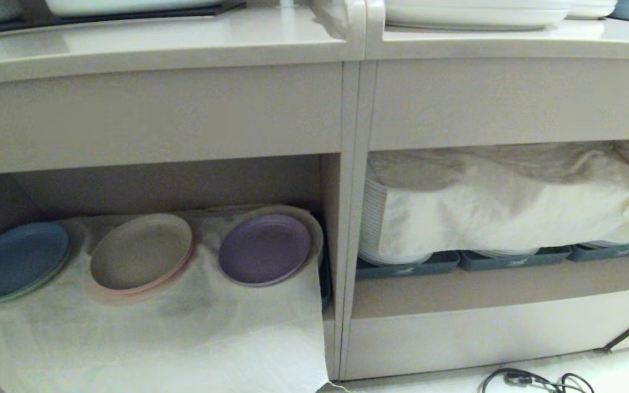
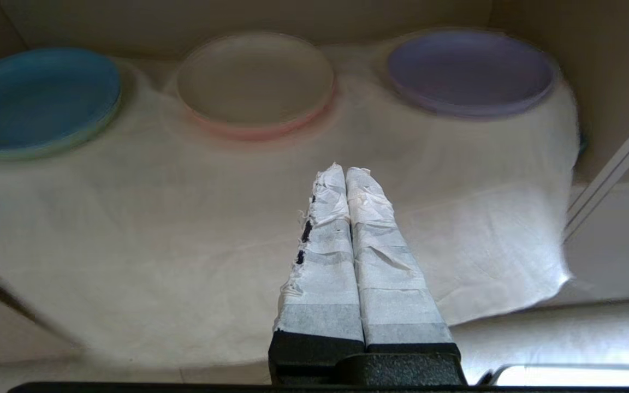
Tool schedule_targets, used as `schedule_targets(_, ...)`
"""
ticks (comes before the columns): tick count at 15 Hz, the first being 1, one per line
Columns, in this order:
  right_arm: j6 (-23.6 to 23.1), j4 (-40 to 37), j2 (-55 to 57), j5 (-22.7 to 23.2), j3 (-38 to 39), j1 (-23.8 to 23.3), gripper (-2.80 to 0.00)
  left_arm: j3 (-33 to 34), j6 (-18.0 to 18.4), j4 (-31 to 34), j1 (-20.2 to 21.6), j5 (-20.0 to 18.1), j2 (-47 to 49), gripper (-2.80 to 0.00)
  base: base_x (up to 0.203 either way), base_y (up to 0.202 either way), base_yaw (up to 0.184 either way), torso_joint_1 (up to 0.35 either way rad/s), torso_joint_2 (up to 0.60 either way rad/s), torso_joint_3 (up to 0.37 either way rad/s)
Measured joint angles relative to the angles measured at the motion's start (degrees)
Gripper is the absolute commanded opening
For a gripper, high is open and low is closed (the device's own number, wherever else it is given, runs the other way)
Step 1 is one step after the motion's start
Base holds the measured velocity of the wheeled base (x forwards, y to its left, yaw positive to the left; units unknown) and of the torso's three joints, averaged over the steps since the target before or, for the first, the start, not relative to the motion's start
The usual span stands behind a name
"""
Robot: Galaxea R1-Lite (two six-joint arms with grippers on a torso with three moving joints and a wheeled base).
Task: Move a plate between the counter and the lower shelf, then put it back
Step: Pick up the plate in the cupboard
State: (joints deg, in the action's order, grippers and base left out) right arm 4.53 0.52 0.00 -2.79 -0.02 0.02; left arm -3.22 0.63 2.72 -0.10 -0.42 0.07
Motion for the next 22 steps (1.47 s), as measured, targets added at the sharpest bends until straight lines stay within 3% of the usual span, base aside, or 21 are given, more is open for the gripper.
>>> schedule_targets(4, 0.00, 0.00, 0.00, -0.01, 0.00, 0.00, -2.80, -0.59, 0.44, 1.18, 0.02, -1.39, 0.00, -2.80, 0.000, 0.000, 0.000, 0.000, 0.00, 0.000)
schedule_targets(8, -0.02, 0.02, 0.00, -0.01, 0.00, 0.00, -2.80, 2.54, 0.50, -2.06, 0.00, -0.83, 0.00, -2.80, 0.000, 0.000, 0.000, 0.000, 0.00, 0.000)
schedule_targets(22, 0.01, 0.02, 0.00, -0.01, 0.02, 0.00, -2.80, 3.22, 0.29, -2.28, 0.00, -0.81, -0.02, -2.80, 0.000, 0.000, 0.000, 0.000, 0.00, 0.000)
